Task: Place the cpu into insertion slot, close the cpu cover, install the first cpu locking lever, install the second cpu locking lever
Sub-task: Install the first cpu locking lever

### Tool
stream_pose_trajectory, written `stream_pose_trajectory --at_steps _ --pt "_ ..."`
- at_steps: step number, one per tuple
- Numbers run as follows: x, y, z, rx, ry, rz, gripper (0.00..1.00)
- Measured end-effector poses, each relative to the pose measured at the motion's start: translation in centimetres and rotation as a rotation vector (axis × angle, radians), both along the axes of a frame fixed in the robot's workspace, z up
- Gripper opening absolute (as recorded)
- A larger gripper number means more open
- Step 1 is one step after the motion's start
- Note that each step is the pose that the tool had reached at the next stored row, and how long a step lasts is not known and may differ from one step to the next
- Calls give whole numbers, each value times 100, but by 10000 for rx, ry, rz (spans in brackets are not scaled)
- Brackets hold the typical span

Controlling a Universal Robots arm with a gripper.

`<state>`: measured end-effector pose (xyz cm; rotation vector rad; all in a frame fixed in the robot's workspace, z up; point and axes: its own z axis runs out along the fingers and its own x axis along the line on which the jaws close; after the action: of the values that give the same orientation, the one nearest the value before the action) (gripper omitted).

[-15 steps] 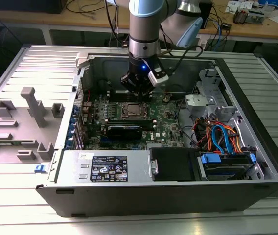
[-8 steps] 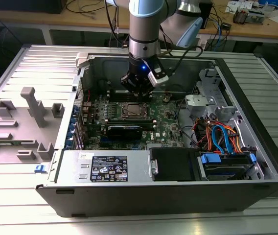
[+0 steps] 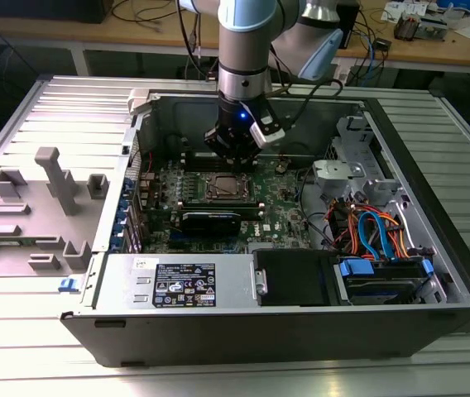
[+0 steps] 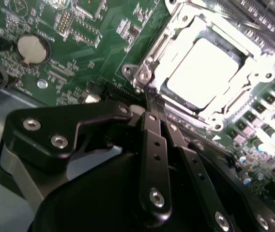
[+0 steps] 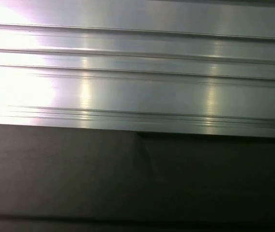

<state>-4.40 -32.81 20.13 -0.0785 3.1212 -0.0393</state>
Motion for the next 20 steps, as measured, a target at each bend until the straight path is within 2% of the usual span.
stream_pose_trajectory --at_steps 5,12,16,20 --pt "0 0 -15 3 -1 16 11" --pt "-1 10 -4 -2 1 42 11" --pt "0 15 19 19 -9 43 11" --pt "0 15 69 7 -4 43 11"
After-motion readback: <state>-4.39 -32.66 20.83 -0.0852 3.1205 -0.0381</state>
